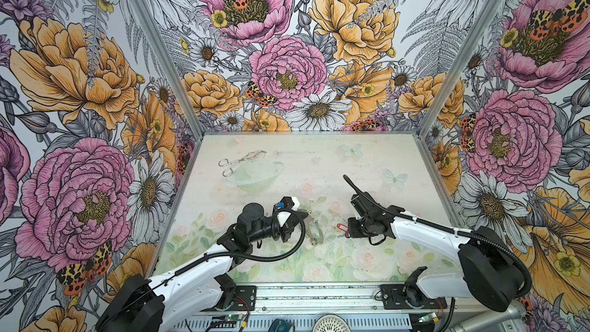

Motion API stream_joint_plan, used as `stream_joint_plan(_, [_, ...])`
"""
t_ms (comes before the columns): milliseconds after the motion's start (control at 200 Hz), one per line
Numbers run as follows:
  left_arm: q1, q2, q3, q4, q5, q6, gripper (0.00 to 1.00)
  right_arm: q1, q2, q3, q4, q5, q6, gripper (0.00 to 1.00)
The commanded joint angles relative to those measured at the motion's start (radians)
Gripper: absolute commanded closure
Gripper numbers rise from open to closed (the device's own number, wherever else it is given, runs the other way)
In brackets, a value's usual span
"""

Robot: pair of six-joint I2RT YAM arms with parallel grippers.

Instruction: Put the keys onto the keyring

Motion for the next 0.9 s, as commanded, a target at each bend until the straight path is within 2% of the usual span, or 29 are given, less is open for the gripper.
stream_joint_plan(0, [0.01,0.002,-0.011,0.051,-0.006,0.0,1.0,-0.002,0.018,-0.009,0.061,-0.003,0.02,0.82])
stream_joint_plan(350, [0.009,0.009,-0.01,0.051,-0.008,0.002,1.0,-0.001,0.026,0.008,0.025,-0.004,-0.023,1.0])
stream_joint_plan(701, [0.01,0.017,-0.008,0.051,-0.006,0.001,1.0,0.012,0.091,0.176,-0.255,0.034,-0.149,1.0])
stream_joint_plan(896, [0.01,0.02,-0.007,0.051,-0.006,0.002,1.0,0.031,0.157,0.251,-0.354,0.05,-0.203,1.0])
